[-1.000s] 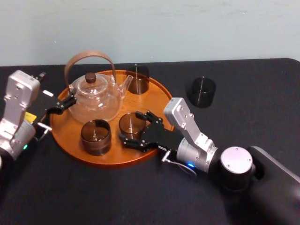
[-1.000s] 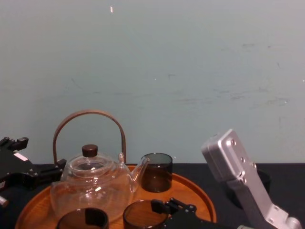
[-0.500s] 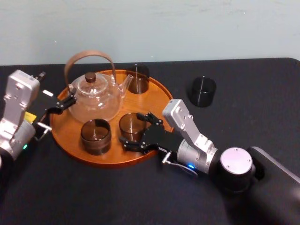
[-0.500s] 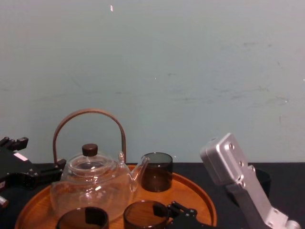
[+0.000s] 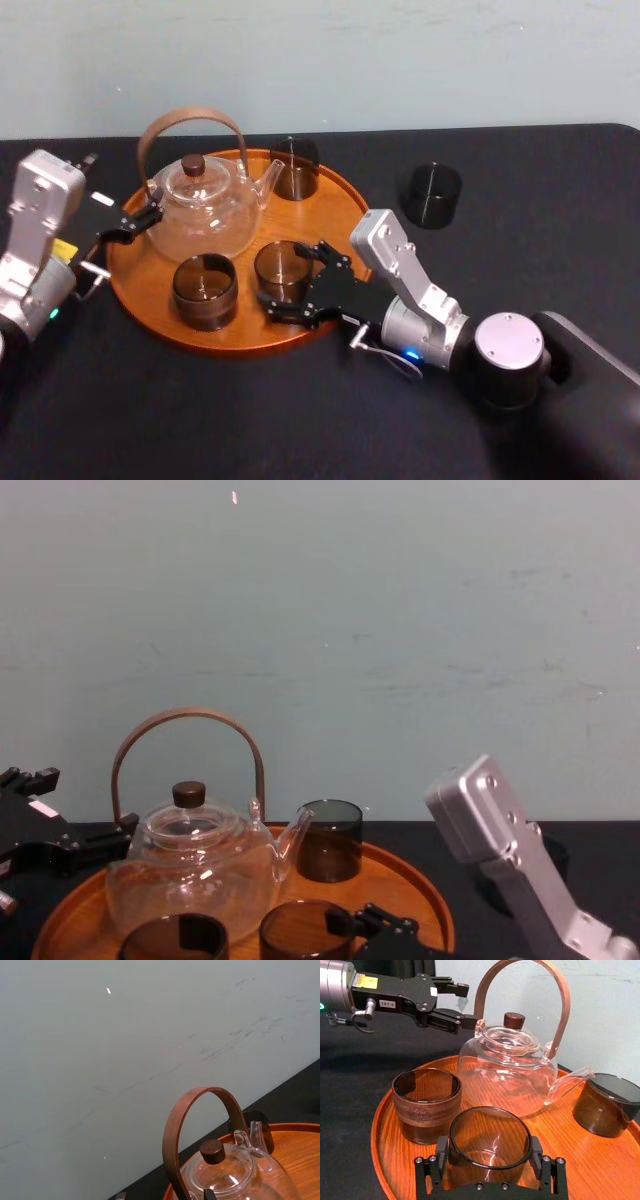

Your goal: Pick up the glass from the table and place it on the tray.

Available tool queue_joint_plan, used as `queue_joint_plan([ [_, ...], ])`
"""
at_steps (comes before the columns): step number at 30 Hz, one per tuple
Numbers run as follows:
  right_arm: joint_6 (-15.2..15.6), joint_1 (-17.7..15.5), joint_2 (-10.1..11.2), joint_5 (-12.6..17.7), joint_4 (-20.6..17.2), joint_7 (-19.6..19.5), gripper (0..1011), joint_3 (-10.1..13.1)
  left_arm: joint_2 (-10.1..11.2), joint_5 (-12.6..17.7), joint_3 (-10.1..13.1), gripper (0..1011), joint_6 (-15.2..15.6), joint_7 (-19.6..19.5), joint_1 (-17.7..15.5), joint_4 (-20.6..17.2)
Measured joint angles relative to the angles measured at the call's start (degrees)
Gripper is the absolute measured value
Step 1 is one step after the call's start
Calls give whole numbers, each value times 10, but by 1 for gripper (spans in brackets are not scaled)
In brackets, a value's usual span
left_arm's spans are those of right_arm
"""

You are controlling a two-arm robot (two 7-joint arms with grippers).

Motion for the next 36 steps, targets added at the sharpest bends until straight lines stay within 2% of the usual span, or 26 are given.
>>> queue_joint_plan([
  [9,22,-15,15,1,-31,-6,1002,3,0,0,0,1010,0,0,0,0],
  [23,38,-44,40,9,-75,-8,1002,8,0,0,0,1010,0,0,0,0],
  [36,52,-89,78,21,-147,-8,1002,18,0,0,0,1010,0,0,0,0],
])
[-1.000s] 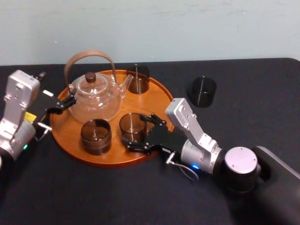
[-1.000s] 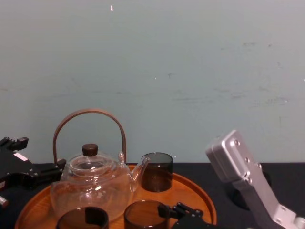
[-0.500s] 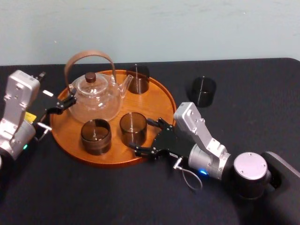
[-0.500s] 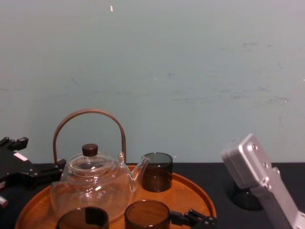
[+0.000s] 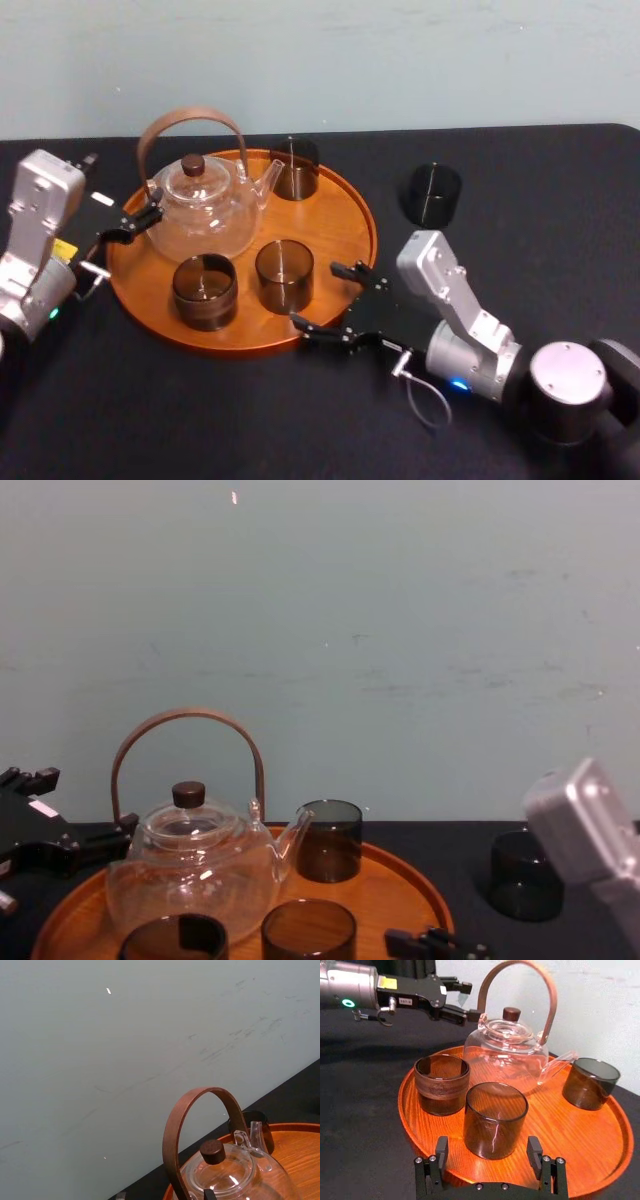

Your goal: Pick up the glass from the table and place it on the tray.

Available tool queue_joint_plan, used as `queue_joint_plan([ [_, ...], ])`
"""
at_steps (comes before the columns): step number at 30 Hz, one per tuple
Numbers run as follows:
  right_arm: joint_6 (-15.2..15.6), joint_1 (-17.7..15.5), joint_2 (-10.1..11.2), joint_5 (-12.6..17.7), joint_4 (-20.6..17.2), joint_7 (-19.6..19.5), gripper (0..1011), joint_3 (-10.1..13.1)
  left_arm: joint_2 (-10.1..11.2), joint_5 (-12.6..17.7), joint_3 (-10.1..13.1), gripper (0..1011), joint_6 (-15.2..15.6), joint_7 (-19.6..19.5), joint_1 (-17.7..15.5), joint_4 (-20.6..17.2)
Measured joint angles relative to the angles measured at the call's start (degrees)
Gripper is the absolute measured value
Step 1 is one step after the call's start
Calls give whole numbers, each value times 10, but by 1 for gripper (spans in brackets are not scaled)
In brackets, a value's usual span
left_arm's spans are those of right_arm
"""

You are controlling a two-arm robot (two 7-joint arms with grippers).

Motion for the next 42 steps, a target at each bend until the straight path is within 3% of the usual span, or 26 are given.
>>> queue_joint_plan([
  [7,4,-32,24,8,-44,-11,1002,16,0,0,0,1010,0,0,0,0],
  [19,8,-64,53,15,-73,-35,1002,56,0,0,0,1010,0,0,0,0],
  [36,14,-61,56,17,-57,-61,1002,107,0,0,0,1010,0,0,0,0],
  [42,20,-43,49,18,-28,-71,1002,126,0,0,0,1010,0,0,0,0],
])
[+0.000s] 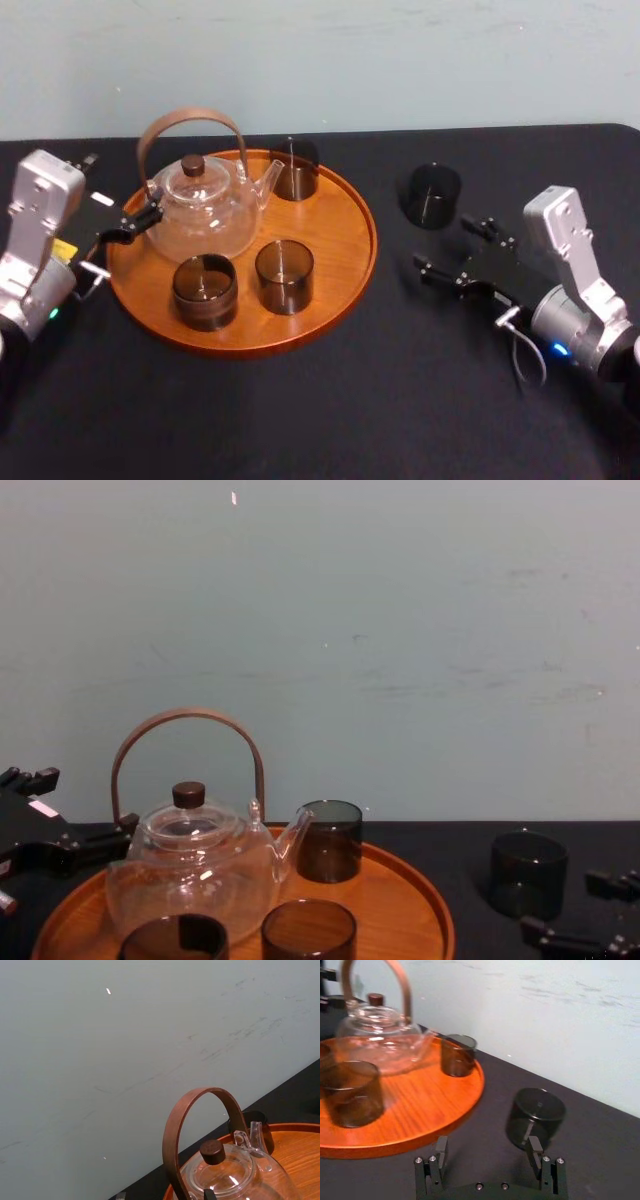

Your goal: Pick up the glass from the table and place it on the tray.

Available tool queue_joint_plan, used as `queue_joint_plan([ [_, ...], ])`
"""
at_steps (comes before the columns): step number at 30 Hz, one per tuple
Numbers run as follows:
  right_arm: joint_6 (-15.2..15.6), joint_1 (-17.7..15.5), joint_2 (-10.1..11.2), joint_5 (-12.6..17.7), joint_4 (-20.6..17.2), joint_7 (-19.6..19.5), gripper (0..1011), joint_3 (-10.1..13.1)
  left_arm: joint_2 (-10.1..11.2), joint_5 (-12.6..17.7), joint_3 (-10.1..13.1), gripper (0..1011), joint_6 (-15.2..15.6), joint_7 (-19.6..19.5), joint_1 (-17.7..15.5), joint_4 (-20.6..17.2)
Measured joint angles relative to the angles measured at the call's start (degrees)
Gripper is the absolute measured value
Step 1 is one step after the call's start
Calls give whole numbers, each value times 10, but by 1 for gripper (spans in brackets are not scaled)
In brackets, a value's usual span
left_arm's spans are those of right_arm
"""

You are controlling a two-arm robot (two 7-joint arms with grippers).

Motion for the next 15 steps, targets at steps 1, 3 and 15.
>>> queue_joint_plan([
  [1,1,2,-1,0,4,-1,1002,2,0,0,0,1009,0,0,0,0],
  [3,2,8,-4,1,16,-3,1002,7,0,0,0,1009,0,0,0,0],
  [15,2,26,-14,1,57,-9,1002,24,0,0,0,1010,0,0,0,0],
])
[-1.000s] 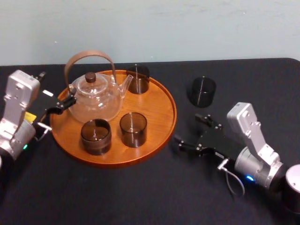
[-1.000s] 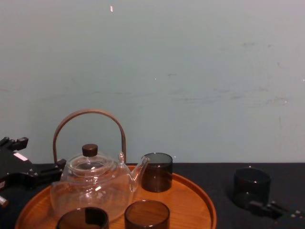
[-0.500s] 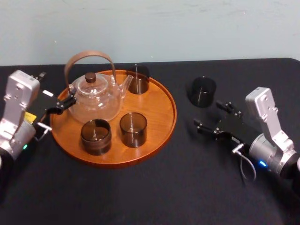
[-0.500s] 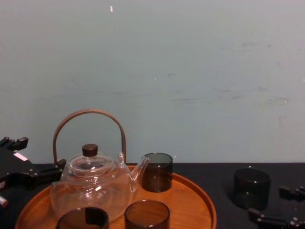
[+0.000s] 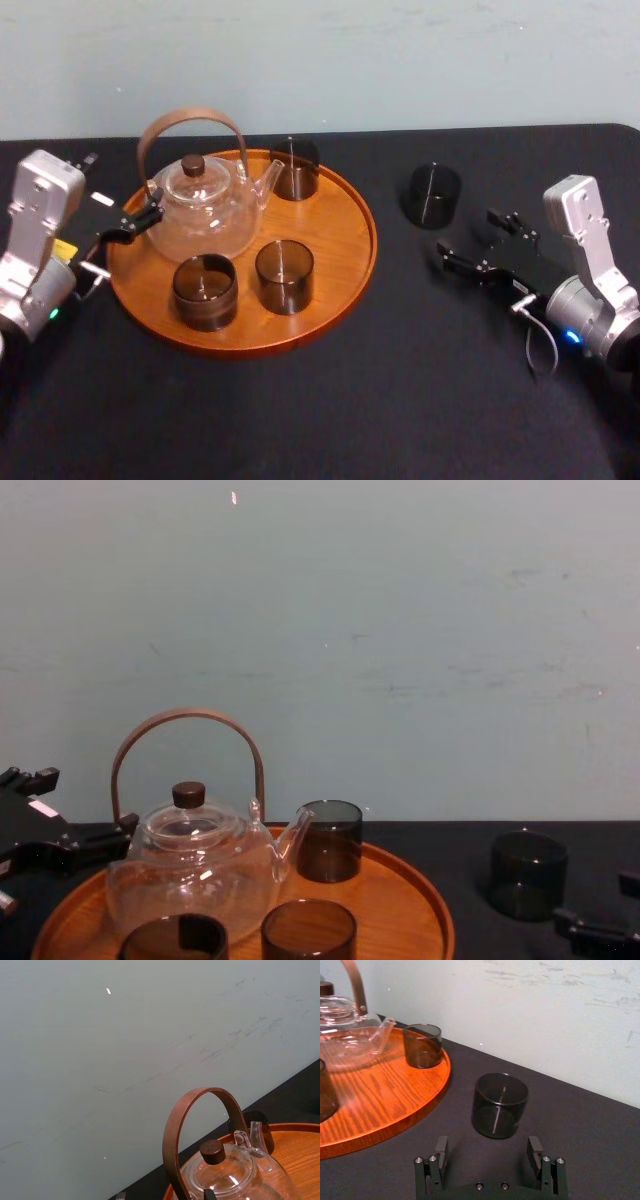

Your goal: Pick up the glass from the table and place it on the tray.

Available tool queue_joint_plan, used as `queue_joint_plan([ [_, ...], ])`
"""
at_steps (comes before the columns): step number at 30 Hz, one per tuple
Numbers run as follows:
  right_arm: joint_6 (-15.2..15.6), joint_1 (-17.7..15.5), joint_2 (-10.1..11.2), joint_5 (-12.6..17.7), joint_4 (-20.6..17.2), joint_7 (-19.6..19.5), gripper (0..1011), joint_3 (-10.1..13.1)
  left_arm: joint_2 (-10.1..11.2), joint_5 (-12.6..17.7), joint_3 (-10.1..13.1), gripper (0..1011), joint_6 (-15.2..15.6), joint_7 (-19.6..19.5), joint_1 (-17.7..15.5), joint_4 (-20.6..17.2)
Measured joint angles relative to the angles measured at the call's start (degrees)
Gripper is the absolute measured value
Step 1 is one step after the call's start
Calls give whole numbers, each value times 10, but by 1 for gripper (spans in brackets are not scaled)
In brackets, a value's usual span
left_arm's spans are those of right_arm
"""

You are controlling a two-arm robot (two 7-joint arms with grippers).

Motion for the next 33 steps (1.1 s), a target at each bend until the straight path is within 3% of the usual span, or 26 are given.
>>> queue_joint_plan([
  [20,6,71,-28,-17,69,6,1002,-8,0,0,0,1010,0,0,0,0],
  [33,-2,131,-55,-28,157,10,1002,-19,0,0,0,1009,0,0,0,0],
])
